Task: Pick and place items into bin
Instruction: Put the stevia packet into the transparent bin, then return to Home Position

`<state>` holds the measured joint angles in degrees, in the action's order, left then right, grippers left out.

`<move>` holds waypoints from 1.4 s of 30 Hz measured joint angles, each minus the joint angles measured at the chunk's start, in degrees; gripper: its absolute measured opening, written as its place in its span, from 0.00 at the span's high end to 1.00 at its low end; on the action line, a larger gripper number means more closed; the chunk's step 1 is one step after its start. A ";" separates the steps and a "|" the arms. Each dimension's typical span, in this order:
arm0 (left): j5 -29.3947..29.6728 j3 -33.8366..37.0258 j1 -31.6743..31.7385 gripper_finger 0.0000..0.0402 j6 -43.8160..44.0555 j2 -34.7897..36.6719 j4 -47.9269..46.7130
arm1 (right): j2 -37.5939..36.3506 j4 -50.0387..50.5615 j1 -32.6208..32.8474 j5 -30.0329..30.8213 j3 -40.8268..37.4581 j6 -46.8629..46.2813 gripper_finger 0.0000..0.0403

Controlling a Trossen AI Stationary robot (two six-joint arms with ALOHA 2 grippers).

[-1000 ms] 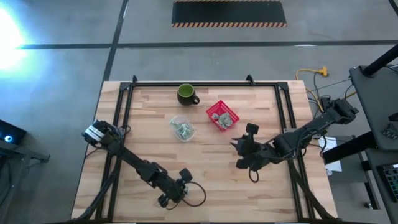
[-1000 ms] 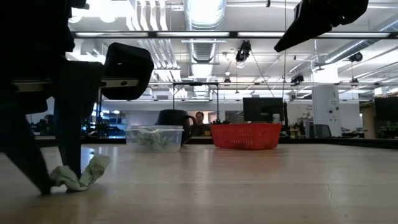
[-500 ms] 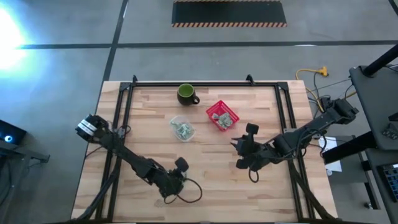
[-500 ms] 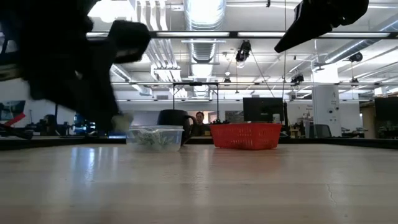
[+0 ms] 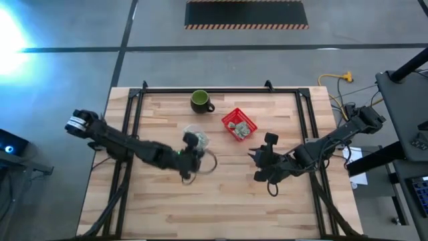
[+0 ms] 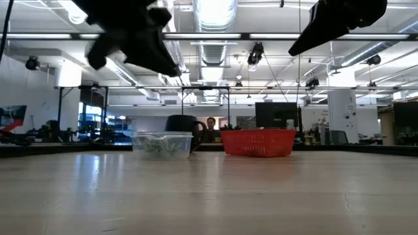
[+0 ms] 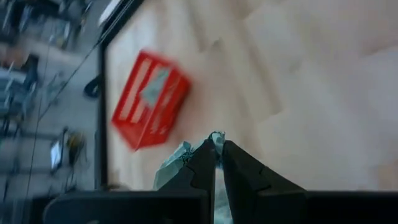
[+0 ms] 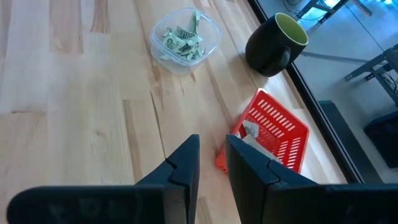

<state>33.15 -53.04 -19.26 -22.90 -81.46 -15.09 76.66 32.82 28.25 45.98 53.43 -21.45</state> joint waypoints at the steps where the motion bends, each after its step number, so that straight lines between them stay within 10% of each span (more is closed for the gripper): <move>1: 0.01 0.00 1.70 0.99 -0.01 0.17 -0.36 | 0.00 0.04 0.00 0.00 0.00 0.00 0.83; 23: -8.85 0.24 19.91 0.94 4.58 -0.79 -8.57 | 0.02 0.11 0.00 -0.08 -0.09 -0.02 0.83; 42: -8.78 -0.39 20.28 0.75 4.58 1.16 -6.39 | 0.00 -1.67 0.00 2.01 0.50 2.86 0.83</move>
<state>24.37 -53.42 1.02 -18.33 -80.31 -21.48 76.66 31.15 28.25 47.99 53.93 -18.59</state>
